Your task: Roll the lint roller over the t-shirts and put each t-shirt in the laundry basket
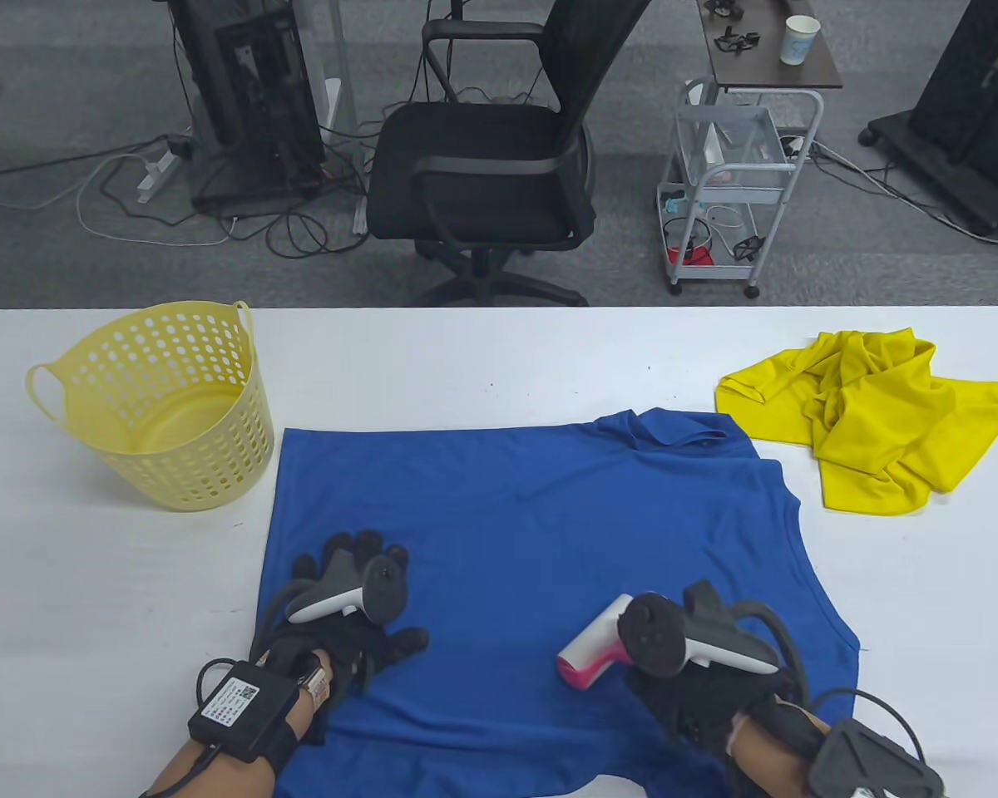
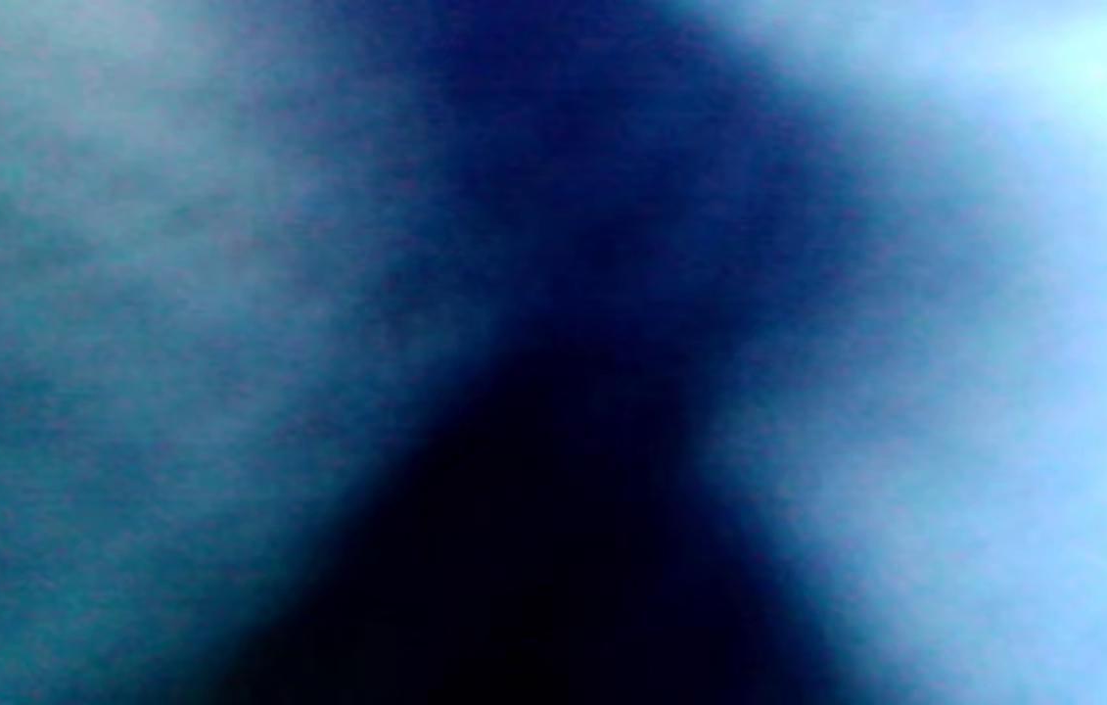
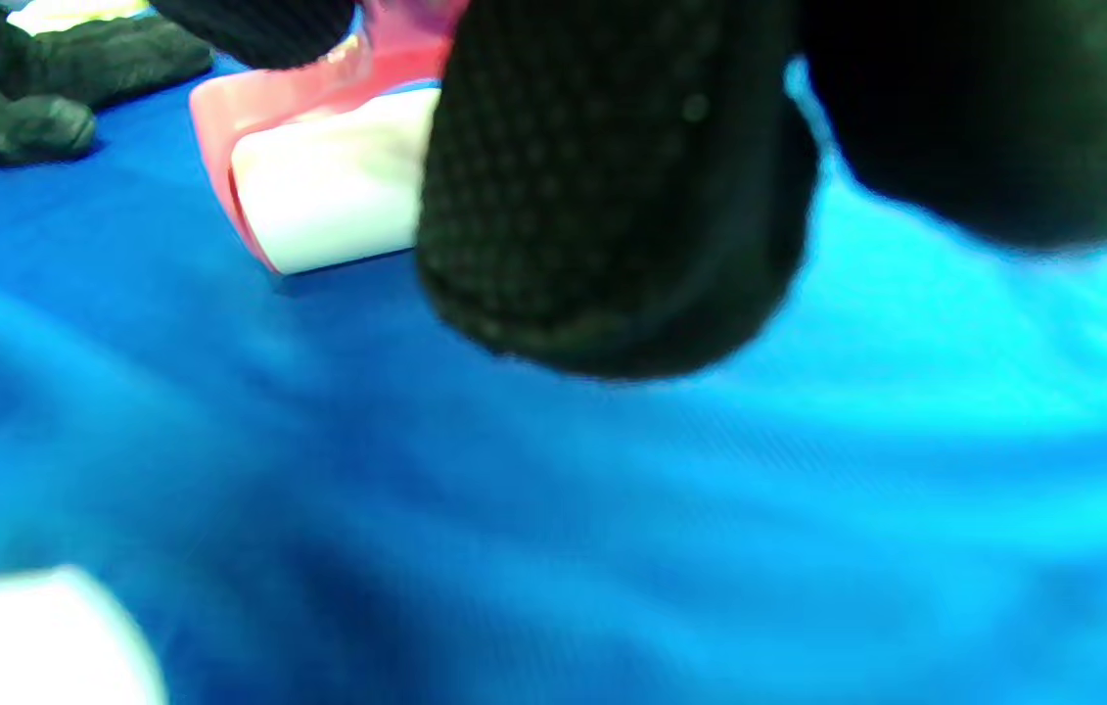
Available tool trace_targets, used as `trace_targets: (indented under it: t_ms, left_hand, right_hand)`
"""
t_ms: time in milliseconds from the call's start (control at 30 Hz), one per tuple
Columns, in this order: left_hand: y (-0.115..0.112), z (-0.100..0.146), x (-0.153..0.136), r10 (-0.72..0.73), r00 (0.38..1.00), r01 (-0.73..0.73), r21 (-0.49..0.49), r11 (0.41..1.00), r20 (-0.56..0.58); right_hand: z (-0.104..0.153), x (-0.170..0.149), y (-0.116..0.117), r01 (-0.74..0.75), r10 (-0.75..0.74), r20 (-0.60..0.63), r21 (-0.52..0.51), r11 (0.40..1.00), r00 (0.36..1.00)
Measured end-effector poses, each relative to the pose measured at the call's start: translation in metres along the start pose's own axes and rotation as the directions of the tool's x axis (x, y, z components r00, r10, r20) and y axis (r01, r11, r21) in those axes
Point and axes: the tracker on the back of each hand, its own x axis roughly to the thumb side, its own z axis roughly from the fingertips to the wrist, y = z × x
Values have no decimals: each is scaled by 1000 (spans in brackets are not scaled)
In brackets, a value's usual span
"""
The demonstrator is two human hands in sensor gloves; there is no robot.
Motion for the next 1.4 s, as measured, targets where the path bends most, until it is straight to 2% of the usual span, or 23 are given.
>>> trace_targets:
  t_ms: [67, 133, 267, 333, 433, 567, 733, 933, 1100, 1133, 1200, 1233, 1267, 1333, 1367, 1400]
  left_hand:
    - [0, 0, 0, 0, 1000, 0, 0, 1000, 0]
    - [0, 0, 0, 0, 1000, 0, 0, 1000, -1]
    - [0, 0, 0, 1, 1000, -1, 1, 1000, 0]
    - [0, 0, 0, 0, 1000, 0, 1, 1000, -1]
    - [0, 0, 0, 1, 1000, -1, 1, 1000, 0]
    - [0, 0, 0, 0, 1000, 0, 1, 1000, -1]
    - [0, 0, 0, 0, 1000, 0, 1, 1000, -2]
    - [1, 0, 1, -13, 1000, 13, 11, 1000, -14]
    - [10, 4, 6, -65, 996, 69, 66, 995, -57]
    - [15, 8, 9, -95, 992, 103, 94, 990, -82]
    - [34, 25, 19, -133, 980, 172, 303, 937, -146]
    - [48, 39, 28, -129, 984, 168, 419, 892, -121]
    - [58, 50, 34, -124, 987, 157, 474, 866, -100]
    - [79, 78, 52, -105, 994, 105, 631, 769, -37]
    - [89, 93, 63, -85, 996, 48, 705, 708, 18]
    - [93, 101, 72, -59, 996, -11, 726, 688, 70]
  right_hand:
    - [-27, 11, -8, 0, 0, 0, -36, 999, 1000]
    - [-66, 24, -20, 15, -16, -5, -82, 997, 1000]
    - [-129, 42, -44, 128, -132, -33, -101, 987, 991]
    - [-150, 50, -53, 214, -220, -62, -88, 973, 974]
    - [-160, 58, -55, 223, -233, -110, -95, 970, 966]
    - [-147, 58, -48, 111, -121, -85, -116, 987, 989]
    - [-88, 32, -27, 48, -48, 9, -72, 996, 999]
    - [-21, -1, -6, 81, -82, 36, 19, 997, 996]
    - [-6, -7, -5, 84, -85, 30, 32, 996, 996]
    - [-7, -7, -5, 86, -87, 32, 29, 996, 996]
    - [-9, -6, -5, 94, -94, 33, 17, 995, 995]
    - [-10, -6, -6, 100, -100, 36, 8, 995, 994]
    - [-12, -7, -6, 108, -107, 49, -4, 994, 993]
    - [-12, -12, -9, 213, -203, 94, -119, 970, 975]
    - [-11, -16, -11, 322, -302, 121, -218, 921, 946]
    - [-10, -19, -14, 410, -376, 168, -286, 866, 911]
